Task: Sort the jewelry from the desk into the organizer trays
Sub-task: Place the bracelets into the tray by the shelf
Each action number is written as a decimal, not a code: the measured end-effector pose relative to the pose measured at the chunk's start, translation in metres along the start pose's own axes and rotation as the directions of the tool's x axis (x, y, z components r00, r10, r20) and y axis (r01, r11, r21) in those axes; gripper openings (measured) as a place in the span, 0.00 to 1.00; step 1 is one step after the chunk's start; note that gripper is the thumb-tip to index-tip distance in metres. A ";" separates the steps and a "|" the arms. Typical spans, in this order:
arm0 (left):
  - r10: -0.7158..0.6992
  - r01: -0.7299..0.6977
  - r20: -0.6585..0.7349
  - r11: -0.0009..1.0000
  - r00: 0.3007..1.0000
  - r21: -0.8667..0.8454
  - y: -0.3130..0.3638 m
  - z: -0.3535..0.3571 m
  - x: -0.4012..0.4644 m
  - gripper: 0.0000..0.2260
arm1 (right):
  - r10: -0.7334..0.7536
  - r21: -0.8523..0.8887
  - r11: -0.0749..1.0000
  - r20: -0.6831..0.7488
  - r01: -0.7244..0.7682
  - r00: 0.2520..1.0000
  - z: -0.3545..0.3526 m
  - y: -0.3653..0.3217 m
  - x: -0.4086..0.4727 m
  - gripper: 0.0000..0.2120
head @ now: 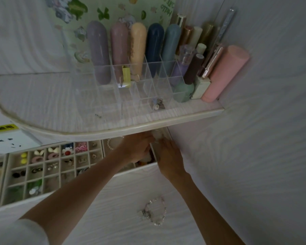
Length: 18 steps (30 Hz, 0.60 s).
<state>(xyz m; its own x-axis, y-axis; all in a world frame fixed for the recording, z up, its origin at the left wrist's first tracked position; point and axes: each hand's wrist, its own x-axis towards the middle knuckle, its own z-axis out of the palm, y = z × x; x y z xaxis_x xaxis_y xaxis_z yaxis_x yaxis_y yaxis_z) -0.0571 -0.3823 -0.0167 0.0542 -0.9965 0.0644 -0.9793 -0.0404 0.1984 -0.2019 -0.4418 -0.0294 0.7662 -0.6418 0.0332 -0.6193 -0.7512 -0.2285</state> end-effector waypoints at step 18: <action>-0.032 0.010 0.254 0.996 0.967 0.086 -0.006 0.005 0.009 0.22 | -0.011 0.208 0.978 0.042 0.002 0.999 -0.017 -0.002 0.029 0.24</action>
<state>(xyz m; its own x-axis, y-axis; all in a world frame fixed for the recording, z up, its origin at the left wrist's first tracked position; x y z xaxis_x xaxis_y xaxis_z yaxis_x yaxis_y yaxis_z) -0.0516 -0.3917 -0.0219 0.0339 -0.9808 -0.1921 -0.9918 -0.0567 0.1146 -0.1817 -0.4614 -0.0111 0.7794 -0.6265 -0.0055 -0.5686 -0.7037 -0.4261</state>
